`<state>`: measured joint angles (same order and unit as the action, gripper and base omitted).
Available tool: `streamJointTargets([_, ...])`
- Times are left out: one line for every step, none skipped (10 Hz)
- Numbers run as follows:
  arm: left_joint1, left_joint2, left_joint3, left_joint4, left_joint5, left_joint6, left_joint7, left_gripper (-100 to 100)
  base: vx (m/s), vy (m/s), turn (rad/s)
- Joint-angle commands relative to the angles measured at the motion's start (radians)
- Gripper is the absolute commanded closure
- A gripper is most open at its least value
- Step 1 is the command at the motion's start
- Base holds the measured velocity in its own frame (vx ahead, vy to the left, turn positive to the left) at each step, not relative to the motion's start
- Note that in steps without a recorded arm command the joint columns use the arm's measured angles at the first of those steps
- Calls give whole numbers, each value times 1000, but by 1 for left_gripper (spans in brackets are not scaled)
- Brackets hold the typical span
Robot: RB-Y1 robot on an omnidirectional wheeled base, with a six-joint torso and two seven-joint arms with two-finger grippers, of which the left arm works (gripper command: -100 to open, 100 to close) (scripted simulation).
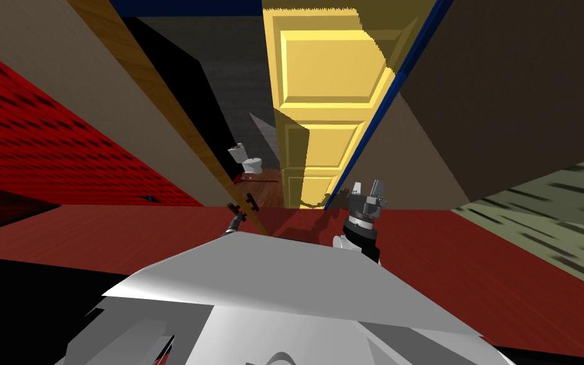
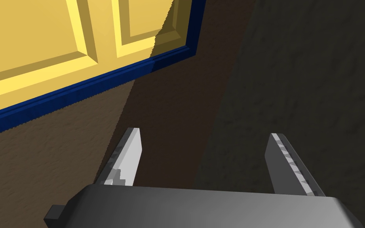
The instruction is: Pull the door open
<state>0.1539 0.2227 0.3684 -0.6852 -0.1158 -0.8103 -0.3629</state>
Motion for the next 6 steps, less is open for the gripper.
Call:
streamJointTargets([-11, -2, -6, 1, 7, 0, 29, 100, -44, 33, -26])
streamJointTargets([-12, -1, -10, 1, 11, 0, 40, 100, -31, 40, -26])
streamJointTargets([-12, -1, -10, 1, 11, 0, 40, 100, -19, 28, -20])
streamJointTargets([-12, -1, -10, 1, 11, 0, 40, 100, -12, 3, -3])
streamJointTargets([-12, -1, -10, 1, 11, 0, 40, 100, -2, -2, -10])
streamJointTargets([-12, -1, -10, 1, 11, 0, 40, 100, 9, -2, -4])
